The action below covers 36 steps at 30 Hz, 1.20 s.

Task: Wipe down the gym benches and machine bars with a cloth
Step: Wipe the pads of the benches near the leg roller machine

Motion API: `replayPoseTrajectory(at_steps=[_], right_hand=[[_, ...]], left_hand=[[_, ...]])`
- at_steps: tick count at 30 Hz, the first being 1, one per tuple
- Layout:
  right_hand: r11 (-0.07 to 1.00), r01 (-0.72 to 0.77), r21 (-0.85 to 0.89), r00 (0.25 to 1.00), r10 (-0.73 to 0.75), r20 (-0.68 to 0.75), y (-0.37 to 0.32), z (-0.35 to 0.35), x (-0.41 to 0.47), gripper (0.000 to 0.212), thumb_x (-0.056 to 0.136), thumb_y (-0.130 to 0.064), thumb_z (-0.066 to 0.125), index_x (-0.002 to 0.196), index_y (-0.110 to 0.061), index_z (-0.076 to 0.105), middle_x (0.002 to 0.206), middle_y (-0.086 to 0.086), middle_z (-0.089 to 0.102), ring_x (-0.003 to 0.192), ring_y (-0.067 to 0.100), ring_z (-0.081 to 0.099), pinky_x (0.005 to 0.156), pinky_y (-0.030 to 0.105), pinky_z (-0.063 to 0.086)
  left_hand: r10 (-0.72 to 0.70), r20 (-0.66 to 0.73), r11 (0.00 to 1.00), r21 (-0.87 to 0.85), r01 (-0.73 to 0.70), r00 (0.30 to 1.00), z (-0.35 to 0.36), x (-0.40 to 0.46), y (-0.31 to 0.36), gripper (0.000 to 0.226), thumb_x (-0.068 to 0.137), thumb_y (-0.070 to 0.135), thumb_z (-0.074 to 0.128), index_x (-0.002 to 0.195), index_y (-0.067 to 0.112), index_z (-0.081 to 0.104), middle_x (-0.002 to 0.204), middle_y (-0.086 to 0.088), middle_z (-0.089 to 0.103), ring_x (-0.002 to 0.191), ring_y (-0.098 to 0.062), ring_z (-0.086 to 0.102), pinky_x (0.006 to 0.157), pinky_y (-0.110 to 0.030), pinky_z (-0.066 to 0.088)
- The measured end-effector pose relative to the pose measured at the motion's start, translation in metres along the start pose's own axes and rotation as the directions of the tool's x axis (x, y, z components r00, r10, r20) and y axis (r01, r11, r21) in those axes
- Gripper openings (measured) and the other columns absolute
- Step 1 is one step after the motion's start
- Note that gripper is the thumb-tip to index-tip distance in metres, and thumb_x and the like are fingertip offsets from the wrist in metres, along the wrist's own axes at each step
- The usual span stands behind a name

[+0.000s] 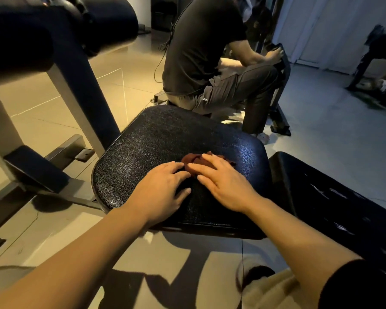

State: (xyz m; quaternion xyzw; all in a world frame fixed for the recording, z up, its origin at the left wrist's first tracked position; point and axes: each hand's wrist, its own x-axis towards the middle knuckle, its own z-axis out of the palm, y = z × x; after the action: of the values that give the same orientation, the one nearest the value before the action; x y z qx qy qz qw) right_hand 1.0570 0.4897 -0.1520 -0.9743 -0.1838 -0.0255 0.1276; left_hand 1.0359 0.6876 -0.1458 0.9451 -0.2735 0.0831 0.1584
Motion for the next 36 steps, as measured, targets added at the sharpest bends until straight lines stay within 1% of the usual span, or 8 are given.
replayPoseTrajectory(at_steps=[6, 14, 18, 22, 24, 27, 30, 36], right_hand=[[0.903, -0.428, 0.03, 0.9, 0.429, -0.07, 0.066, -0.011, 0.034, 0.043, 0.104, -0.042, 0.032, 0.147, -0.037, 0.037, 0.16, 0.008, 0.022, 0.146, 0.03, 0.018, 0.12, 0.045, 0.016], [0.999, 0.046, 0.016, 0.999, -0.046, 0.011, 0.001, 0.007, 0.044, 0.043, 0.103, -0.042, 0.036, 0.146, -0.044, 0.036, 0.161, 0.002, 0.019, 0.149, 0.023, 0.011, 0.121, 0.043, 0.015], [0.977, -0.212, 0.036, 0.976, 0.214, -0.044, 0.063, -0.009, 0.065, 0.042, 0.104, -0.04, 0.035, 0.146, -0.039, 0.038, 0.159, 0.005, 0.024, 0.146, 0.026, 0.018, 0.12, 0.043, 0.017], [0.852, -0.518, 0.082, 0.848, 0.524, -0.087, 0.088, -0.012, 0.075, 0.043, 0.104, -0.041, 0.032, 0.147, -0.037, 0.037, 0.159, 0.008, 0.022, 0.145, 0.033, 0.018, 0.119, 0.047, 0.017], [0.887, -0.459, 0.045, 0.884, 0.461, -0.081, 0.062, -0.006, 0.08, 0.044, 0.104, -0.04, 0.032, 0.148, -0.039, 0.035, 0.16, 0.01, 0.019, 0.146, 0.035, 0.014, 0.12, 0.046, 0.013], [0.987, -0.156, 0.02, 0.987, 0.157, -0.046, 0.013, 0.006, 0.08, 0.043, 0.104, -0.04, 0.035, 0.147, -0.041, 0.036, 0.161, 0.009, 0.018, 0.148, 0.033, 0.011, 0.121, 0.042, 0.01], [0.999, 0.026, 0.035, 1.0, -0.026, -0.012, 0.007, 0.007, 0.075, 0.043, 0.103, -0.041, 0.036, 0.146, -0.042, 0.037, 0.161, 0.004, 0.019, 0.149, 0.025, 0.011, 0.121, 0.042, 0.014], [0.943, -0.331, 0.031, 0.941, 0.333, -0.06, 0.081, -0.017, 0.084, 0.042, 0.104, -0.037, 0.035, 0.147, -0.036, 0.039, 0.16, 0.007, 0.023, 0.146, 0.028, 0.019, 0.118, 0.038, 0.014]], left_hand=[[-0.04, 0.006, 0.999, 0.007, 0.04, 0.999, -0.003, 0.003, -0.014, 0.048, 0.095, 0.043, 0.052, 0.138, 0.02, 0.052, 0.149, -0.003, 0.04, 0.137, -0.018, 0.036, 0.113, -0.025, 0.022], [-0.072, -0.013, 0.997, 0.017, 0.072, 0.997, -0.006, 0.016, -0.023, 0.047, 0.092, 0.038, 0.059, 0.133, 0.015, 0.057, 0.139, -0.007, 0.051, 0.127, -0.023, 0.047, 0.109, -0.029, 0.03], [-0.07, -0.022, 0.998, -0.005, 0.07, 0.997, -0.005, 0.022, -0.026, 0.048, 0.093, 0.041, 0.056, 0.136, 0.019, 0.054, 0.141, 0.0, 0.049, 0.129, -0.017, 0.044, 0.108, -0.025, 0.028], [-0.052, -0.033, 0.999, -0.011, 0.051, 0.998, -0.005, 0.028, -0.031, 0.046, 0.093, 0.042, 0.056, 0.133, 0.021, 0.056, 0.134, 0.003, 0.054, 0.123, -0.016, 0.049, 0.104, -0.026, 0.033], [-0.048, -0.033, 0.999, -0.011, 0.048, 0.998, -0.005, 0.032, -0.032, 0.044, 0.092, 0.04, 0.059, 0.131, 0.02, 0.058, 0.13, 0.002, 0.057, 0.12, -0.018, 0.051, 0.102, -0.028, 0.036], [-0.04, -0.031, 0.999, 0.001, 0.04, 0.999, -0.002, 0.037, -0.033, 0.041, 0.088, 0.036, 0.064, 0.124, 0.016, 0.063, 0.124, -0.003, 0.061, 0.115, -0.023, 0.056, 0.099, -0.032, 0.041], [-0.049, -0.036, 0.999, 0.003, 0.049, 0.998, -0.002, 0.043, -0.031, 0.041, 0.087, 0.035, 0.067, 0.122, 0.014, 0.064, 0.122, -0.005, 0.062, 0.113, -0.025, 0.057, 0.099, -0.032, 0.042], [-0.045, -0.031, 0.999, 0.005, 0.045, 0.999, 0.001, 0.053, -0.036, 0.051, 0.093, 0.044, 0.056, 0.137, 0.02, 0.052, 0.145, -0.002, 0.046, 0.135, -0.018, 0.038, 0.112, -0.026, 0.023]])
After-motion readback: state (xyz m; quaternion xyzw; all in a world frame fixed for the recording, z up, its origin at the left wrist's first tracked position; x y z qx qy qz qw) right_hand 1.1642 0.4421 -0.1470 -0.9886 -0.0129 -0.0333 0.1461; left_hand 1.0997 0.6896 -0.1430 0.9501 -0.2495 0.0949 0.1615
